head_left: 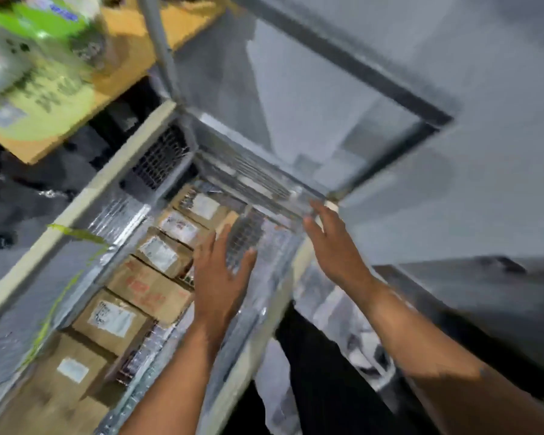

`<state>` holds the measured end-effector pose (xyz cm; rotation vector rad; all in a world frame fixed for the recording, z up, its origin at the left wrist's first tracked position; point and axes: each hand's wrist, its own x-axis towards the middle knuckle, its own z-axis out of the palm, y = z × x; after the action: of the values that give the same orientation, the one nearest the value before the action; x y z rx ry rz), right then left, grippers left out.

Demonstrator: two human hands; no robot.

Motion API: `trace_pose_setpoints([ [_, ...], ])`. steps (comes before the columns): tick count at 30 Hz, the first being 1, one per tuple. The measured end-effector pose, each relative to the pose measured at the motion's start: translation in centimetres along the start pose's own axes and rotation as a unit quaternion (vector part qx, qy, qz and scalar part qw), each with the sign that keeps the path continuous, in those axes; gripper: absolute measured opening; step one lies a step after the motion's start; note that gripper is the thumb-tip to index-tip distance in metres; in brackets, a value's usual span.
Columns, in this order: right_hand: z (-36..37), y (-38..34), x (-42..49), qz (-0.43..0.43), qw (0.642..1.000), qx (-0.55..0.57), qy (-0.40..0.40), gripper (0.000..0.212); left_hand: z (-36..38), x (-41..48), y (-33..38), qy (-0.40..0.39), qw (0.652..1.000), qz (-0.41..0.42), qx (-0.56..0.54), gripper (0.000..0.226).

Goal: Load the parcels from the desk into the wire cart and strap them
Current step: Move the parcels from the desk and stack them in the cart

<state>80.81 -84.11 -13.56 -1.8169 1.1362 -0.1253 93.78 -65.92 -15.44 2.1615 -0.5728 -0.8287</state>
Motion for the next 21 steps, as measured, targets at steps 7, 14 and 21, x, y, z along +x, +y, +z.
trace_pose_setpoints([
  [7,-15.0,4.9,-25.1,0.136,0.960,0.034,0.243,0.048,9.1,-13.7,13.3,-0.188,0.967,0.168,0.026,0.081],
  [14,-26.4,14.1,-43.0,0.235,0.839,0.084,0.483,0.058,24.3,-25.2,21.9,-0.414,0.864,0.277,0.075,0.072],
  [21,-28.8,22.3,-52.2,0.292,0.758,0.207,0.546,0.040,38.1,-34.9,25.6,-0.491,0.832,0.223,0.128,0.077],
])
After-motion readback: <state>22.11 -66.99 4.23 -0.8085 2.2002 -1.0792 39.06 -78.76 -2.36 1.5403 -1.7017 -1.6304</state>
